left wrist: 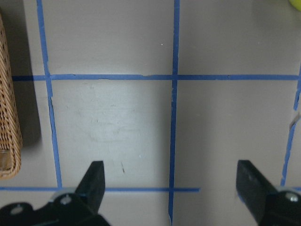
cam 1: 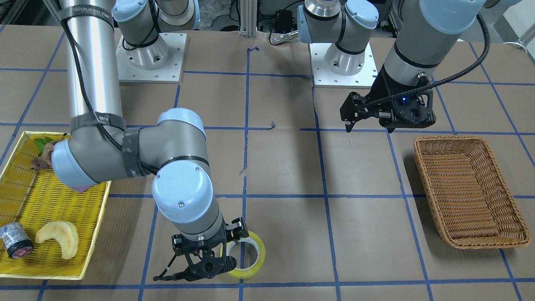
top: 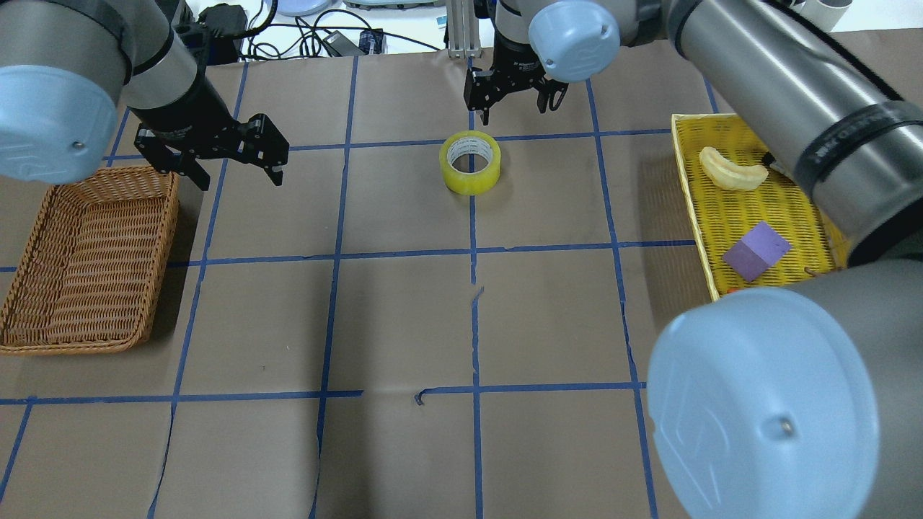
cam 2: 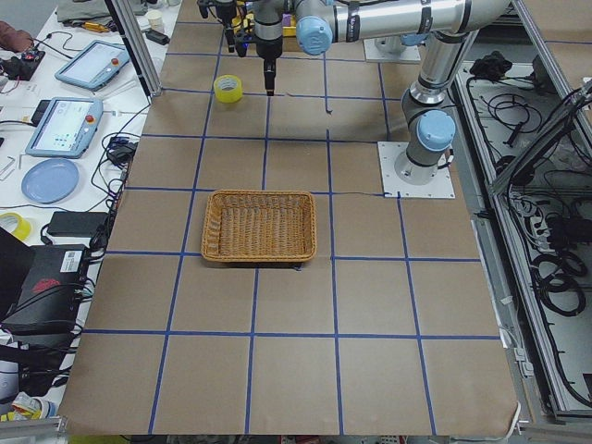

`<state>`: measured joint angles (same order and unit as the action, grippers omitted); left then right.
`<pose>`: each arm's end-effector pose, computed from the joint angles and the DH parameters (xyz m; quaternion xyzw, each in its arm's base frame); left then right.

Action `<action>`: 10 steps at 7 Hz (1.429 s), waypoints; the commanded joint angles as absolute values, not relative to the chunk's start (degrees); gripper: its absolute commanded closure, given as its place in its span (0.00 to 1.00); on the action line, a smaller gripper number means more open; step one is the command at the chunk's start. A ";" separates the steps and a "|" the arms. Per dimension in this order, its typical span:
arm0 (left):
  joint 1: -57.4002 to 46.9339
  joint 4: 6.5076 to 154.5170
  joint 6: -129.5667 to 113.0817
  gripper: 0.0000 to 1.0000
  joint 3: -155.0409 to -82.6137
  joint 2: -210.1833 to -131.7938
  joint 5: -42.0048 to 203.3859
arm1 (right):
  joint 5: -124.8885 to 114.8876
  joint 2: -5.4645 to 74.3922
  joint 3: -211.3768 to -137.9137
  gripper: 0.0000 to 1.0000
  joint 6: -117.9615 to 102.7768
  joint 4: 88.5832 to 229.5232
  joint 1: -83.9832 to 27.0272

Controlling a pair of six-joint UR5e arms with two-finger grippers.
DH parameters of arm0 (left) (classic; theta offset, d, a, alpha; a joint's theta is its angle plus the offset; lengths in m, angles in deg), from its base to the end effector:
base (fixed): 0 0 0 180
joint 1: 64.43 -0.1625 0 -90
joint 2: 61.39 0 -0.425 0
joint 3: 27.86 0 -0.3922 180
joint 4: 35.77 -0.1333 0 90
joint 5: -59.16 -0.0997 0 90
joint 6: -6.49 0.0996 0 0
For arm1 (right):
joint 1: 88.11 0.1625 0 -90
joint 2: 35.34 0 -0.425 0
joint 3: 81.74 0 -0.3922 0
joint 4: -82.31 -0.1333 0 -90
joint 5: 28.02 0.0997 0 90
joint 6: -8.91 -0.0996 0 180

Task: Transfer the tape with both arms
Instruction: 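Withdraw the right gripper toward the tray while the left gripper reaches toward the tape roll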

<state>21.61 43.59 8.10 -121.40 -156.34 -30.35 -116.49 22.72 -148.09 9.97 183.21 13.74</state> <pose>-0.0974 -0.5359 0.4322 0.0204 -0.9996 0.0189 0.0034 0.2803 -0.6739 0.3717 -0.1127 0.9933 -0.0214 0.0154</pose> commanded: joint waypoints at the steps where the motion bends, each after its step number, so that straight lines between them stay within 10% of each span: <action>1: 21.61 27.09 7.54 0.00 -120.85 -163.75 -27.18 | -120.21 33.94 -154.82 0.00 10.23 176.38 8.78; 4: 26.86 13.42 -0.42 0.00 -118.48 -174.73 -20.23 | -119.52 50.21 -169.59 0.00 10.06 176.09 3.47; 10: 34.09 -2.28 -9.86 0.00 -112.78 -191.45 -16.61 | -119.16 51.84 -170.95 0.00 9.96 176.26 3.82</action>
